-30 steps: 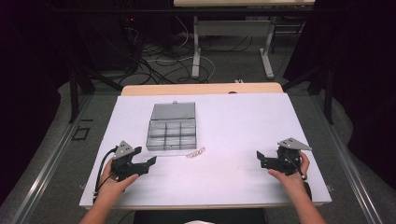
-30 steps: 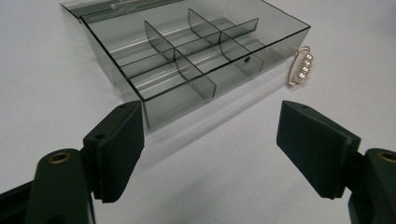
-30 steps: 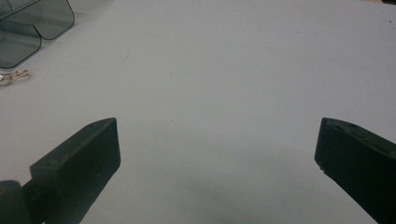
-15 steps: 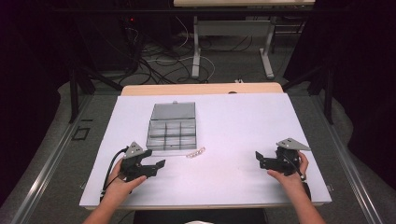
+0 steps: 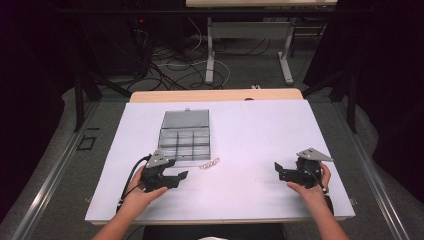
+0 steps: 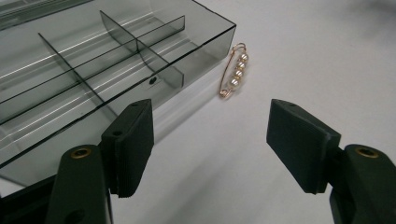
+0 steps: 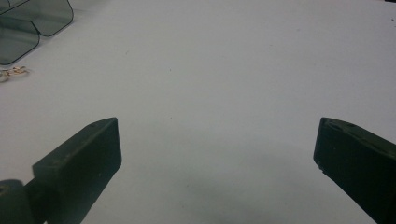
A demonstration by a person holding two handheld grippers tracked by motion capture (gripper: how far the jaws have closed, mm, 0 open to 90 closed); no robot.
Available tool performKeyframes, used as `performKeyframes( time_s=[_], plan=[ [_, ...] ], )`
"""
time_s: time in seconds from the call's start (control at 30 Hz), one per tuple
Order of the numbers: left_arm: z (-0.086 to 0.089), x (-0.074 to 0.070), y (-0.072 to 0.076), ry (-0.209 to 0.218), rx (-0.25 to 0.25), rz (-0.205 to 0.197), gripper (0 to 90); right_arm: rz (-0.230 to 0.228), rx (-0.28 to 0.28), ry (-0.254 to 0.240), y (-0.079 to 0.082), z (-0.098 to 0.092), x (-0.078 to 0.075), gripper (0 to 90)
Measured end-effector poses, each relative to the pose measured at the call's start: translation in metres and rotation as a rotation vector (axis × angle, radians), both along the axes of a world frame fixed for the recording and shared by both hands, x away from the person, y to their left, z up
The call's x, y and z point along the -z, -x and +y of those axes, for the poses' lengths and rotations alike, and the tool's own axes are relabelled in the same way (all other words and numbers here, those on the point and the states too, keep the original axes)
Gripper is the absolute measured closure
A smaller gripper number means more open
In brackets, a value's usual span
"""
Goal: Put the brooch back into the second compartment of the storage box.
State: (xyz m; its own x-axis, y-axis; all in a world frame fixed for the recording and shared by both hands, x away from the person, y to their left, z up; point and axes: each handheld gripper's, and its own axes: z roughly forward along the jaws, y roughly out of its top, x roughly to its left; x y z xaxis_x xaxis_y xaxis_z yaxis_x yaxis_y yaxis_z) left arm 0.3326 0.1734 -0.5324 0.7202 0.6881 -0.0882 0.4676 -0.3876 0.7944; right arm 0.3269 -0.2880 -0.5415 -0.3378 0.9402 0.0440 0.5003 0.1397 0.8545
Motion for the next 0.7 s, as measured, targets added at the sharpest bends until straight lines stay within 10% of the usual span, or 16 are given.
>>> performKeyframes(
  time_s=[0.7],
  plan=[
    [-0.029,-0.008,-0.015,0.012,0.026,-0.005,34.5,0.002,-0.001,-0.002,-0.001,-0.001,0.001,1.2]
  ],
)
